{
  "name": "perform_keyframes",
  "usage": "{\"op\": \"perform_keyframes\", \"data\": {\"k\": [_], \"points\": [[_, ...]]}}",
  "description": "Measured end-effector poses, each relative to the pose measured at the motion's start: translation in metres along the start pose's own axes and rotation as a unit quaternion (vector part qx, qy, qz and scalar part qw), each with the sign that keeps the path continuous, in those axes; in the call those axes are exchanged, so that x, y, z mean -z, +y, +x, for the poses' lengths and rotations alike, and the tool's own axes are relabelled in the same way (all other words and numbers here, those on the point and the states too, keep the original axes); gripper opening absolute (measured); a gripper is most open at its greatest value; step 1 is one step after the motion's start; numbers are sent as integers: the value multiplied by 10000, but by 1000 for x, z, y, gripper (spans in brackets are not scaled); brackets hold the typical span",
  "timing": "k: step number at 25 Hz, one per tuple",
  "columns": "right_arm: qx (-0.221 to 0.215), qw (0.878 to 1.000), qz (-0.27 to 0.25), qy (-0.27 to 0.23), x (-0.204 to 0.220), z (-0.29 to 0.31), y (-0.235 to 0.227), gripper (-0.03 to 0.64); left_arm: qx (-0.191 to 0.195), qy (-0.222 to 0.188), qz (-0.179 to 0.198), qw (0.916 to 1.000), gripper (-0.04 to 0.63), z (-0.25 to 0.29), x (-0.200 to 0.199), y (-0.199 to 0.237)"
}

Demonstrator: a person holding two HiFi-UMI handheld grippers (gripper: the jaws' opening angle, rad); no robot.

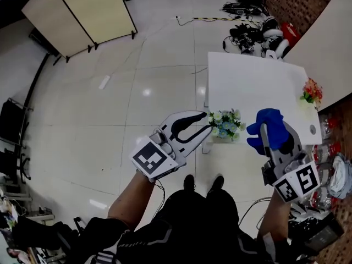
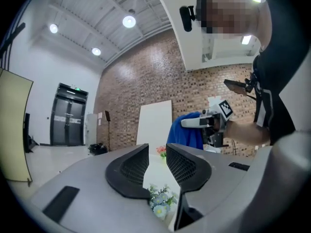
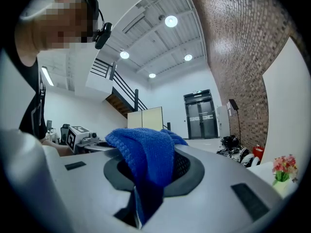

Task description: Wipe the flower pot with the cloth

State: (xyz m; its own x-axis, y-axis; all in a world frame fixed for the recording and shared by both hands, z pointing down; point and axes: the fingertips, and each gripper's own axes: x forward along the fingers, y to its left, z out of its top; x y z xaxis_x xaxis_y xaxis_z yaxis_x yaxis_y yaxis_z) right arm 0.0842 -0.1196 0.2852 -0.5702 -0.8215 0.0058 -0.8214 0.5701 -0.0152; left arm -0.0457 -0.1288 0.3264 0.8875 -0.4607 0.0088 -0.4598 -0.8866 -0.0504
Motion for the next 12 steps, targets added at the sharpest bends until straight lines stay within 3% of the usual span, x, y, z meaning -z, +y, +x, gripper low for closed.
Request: {"op": "perform_keyframes", "data": {"k": [5, 9, 10, 12], "points": [[-180, 9998, 66, 55, 5, 9, -29, 81, 165, 228, 233, 9993, 102, 30, 15, 4], [-372, 9993, 58, 18, 5, 14, -42, 81, 96, 430, 196, 9988, 156, 44, 30, 14], [-432, 9990, 76, 25, 7, 15, -44, 81, 58, 510, 154, 9986, 181, 45, 38, 16], [-536, 9985, 136, 45, 11, 17, -49, 81, 105, 745, -22, 9972, 308, 49, 63, 18]]}}
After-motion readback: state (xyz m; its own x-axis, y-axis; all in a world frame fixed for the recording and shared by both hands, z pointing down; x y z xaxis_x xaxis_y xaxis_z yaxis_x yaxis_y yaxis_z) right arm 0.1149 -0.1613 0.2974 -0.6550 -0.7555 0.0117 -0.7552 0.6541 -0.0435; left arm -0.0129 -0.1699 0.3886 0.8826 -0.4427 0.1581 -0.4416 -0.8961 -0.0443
